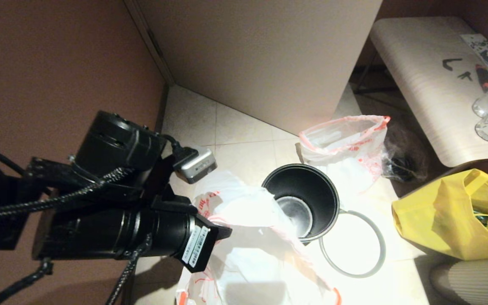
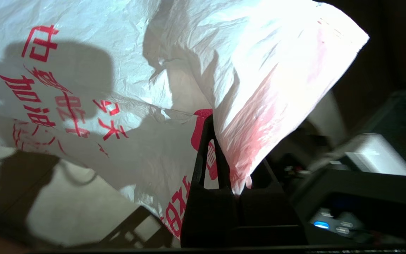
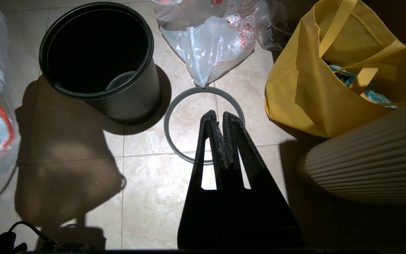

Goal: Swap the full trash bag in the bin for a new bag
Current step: Put the new garbage bag on the trash can

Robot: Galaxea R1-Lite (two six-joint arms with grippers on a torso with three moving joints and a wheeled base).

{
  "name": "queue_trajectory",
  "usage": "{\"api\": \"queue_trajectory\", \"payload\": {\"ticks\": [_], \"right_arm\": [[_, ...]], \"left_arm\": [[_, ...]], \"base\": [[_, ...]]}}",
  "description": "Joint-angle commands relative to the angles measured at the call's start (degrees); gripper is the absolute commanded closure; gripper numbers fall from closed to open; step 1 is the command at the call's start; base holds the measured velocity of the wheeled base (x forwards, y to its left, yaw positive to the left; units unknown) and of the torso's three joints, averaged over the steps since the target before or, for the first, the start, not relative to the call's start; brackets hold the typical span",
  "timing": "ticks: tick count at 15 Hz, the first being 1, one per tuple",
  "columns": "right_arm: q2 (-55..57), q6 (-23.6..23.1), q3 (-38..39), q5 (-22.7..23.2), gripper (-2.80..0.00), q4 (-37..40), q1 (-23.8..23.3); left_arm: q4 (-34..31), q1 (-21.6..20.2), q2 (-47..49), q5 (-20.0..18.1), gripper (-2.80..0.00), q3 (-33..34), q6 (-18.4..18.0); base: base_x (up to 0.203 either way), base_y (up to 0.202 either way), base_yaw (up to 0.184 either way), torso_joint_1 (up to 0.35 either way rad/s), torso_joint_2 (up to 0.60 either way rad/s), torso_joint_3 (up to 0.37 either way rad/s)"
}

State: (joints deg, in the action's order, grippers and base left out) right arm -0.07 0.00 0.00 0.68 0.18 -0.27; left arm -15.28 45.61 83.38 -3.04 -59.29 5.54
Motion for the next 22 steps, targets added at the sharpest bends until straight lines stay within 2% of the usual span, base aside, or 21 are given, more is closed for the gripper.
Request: {"api": "queue_trajectory", "payload": {"ticks": [1,3,4,6,8,9,12,14,16,19,21,22], "right_arm": [[0.1,0.0,0.0,0.0,0.0,0.0,0.0],[0.1,0.0,0.0,0.0,0.0,0.0,0.0],[0.1,0.0,0.0,0.0,0.0,0.0,0.0],[0.1,0.0,0.0,0.0,0.0,0.0,0.0],[0.1,0.0,0.0,0.0,0.0,0.0,0.0],[0.1,0.0,0.0,0.0,0.0,0.0,0.0],[0.1,0.0,0.0,0.0,0.0,0.0,0.0],[0.1,0.0,0.0,0.0,0.0,0.0,0.0],[0.1,0.0,0.0,0.0,0.0,0.0,0.0],[0.1,0.0,0.0,0.0,0.0,0.0,0.0],[0.1,0.0,0.0,0.0,0.0,0.0,0.0],[0.1,0.0,0.0,0.0,0.0,0.0,0.0]], "left_arm": [[-2.2,3.2,-3.6,-0.9,0.0,-4.6,1.0],[-2.4,6.2,-4.4,-2.9,0.0,-6.8,2.2],[-1.7,7.2,-4.1,-5.0,0.0,-7.7,3.3],[3.6,7.6,-3.2,-8.4,0.0,-8.2,4.9],[9.5,7.8,-2.1,-9.4,0.0,-8.5,6.3],[10.5,8.7,-1.9,-10.2,0.0,-9.1,7.7],[11.8,9.3,-1.0,-18.4,0.0,-9.8,11.4],[15.4,9.3,-0.4,-19.7,0.0,-9.5,12.8],[16.1,9.2,1.2,-20.3,0.0,-9.4,13.7],[18.0,8.9,4.6,-20.5,0.0,-5.9,14.0],[25.8,8.1,7.3,-21.3,0.0,-0.8,13.8],[32.1,6.6,9.8,-23.5,0.0,2.4,13.7]], "base": [[0.0,0.0,0.0,0.0,0.0,0.0],[0.0,0.0,0.0,0.0,0.0,0.0],[0.0,0.0,0.0,0.0,0.0,0.0],[0.0,0.0,0.0,0.0,0.0,0.0],[0.0,0.0,0.0,0.0,0.0,0.0],[0.0,0.0,0.0,0.0,0.0,0.0],[0.0,0.0,0.0,0.0,0.0,0.0],[0.0,0.0,0.0,0.0,0.0,0.0],[0.0,0.0,0.0,0.0,0.0,0.0],[0.0,0.0,0.0,0.0,0.0,0.0],[0.0,0.0,0.0,0.0,0.0,0.0],[0.0,0.0,0.0,0.0,0.0,0.0]]}}
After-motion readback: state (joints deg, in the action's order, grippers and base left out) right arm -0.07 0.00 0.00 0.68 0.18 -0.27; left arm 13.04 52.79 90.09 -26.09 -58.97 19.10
